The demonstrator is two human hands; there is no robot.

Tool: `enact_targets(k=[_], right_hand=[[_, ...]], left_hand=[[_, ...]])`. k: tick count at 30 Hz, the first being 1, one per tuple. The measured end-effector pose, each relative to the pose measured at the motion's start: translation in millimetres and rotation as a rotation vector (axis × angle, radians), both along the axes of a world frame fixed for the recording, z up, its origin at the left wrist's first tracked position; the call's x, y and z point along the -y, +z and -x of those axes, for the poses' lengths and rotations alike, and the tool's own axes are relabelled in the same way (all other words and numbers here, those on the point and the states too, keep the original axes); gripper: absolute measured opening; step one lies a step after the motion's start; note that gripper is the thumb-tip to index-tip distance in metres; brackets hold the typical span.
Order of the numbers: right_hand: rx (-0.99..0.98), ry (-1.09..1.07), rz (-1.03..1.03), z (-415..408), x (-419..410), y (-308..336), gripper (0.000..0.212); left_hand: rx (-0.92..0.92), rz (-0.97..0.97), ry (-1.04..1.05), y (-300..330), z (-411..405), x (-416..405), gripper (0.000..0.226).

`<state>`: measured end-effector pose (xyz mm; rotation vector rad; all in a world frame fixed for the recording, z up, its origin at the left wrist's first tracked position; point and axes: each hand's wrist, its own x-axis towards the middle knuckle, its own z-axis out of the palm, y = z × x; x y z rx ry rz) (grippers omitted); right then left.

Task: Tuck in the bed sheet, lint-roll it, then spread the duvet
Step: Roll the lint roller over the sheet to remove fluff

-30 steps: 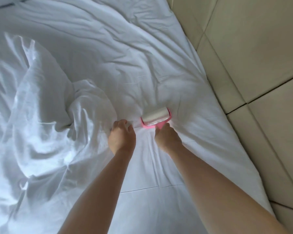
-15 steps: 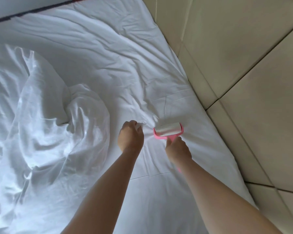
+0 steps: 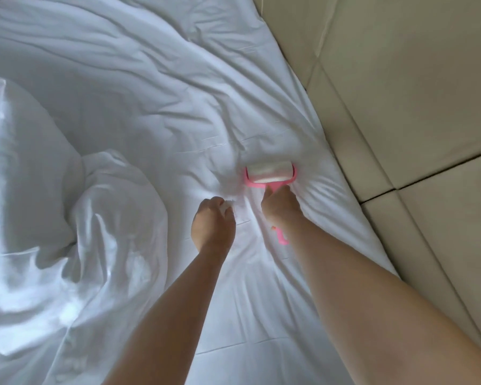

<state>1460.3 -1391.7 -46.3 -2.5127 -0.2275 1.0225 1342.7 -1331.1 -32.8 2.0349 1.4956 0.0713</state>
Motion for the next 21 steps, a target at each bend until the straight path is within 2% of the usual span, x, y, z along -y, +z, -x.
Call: enact_targets(k=[9, 15, 21], right_hand=[[0.032, -0.001, -0.036, -36, -39, -11, 0.048], [-0.007, -0.011, -0.06, -15, -9, -9, 0.051], [0.025, 0.053, 0.042, 38, 54, 9, 0.048]], left_hand=[[-0.004, -0.028, -0.002, -17, -26, -27, 0.016], [-0.019, -0.011, 0.042, -12, -13, -13, 0.014], [0.013, -0.001, 0.038, 11, 19, 20, 0.025]])
